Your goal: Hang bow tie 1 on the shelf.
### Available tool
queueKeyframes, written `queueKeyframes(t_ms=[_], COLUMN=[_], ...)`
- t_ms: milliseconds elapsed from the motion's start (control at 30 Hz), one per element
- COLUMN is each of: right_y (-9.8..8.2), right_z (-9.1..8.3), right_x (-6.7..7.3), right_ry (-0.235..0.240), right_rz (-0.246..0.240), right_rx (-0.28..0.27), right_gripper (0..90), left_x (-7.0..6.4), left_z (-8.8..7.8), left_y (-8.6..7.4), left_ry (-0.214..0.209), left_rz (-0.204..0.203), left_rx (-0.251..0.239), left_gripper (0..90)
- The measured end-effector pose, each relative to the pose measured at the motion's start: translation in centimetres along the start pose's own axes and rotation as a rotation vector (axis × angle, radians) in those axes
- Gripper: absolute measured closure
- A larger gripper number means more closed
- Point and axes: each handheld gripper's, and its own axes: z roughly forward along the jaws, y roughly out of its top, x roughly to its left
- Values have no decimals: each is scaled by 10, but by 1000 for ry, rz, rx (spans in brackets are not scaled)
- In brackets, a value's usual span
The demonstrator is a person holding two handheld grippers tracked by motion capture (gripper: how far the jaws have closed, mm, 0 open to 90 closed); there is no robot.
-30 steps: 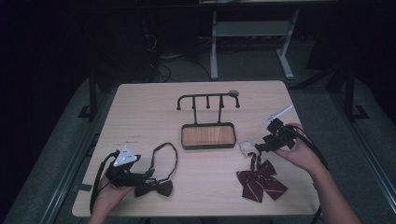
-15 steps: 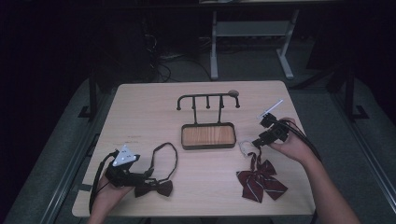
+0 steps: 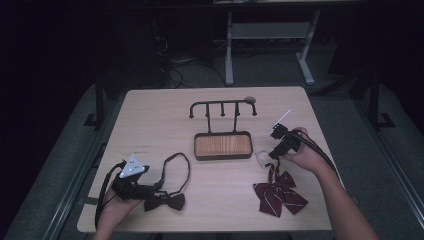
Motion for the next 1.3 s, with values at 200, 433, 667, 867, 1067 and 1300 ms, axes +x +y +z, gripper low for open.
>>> queueKeyframes(t_ms=[200,433,667,867,1067,1300], right_y=[2,3,0,-6,-12,-19], right_z=[4,7,5,-6,-26,-46], right_x=[2,5,2,2,4,11], right_ry=[-20,-35,-23,17,58,67], right_rz=[-14,-24,-7,3,8,-12], right_rx=[23,32,47,28,-37,-64], right_gripper=[681,786,834,839,837,837], left_x=[0,0,0,-1,-1,-2], left_z=[1,2,1,2,2,3], left_y=[0,-1,-1,-1,-1,-1], left_ry=[-3,-13,-12,-12,-13,-16], left_rz=[4,-4,3,1,-1,-1], left_rx=[5,6,-1,0,0,4], left_gripper=[234,234,234,234,234,234])
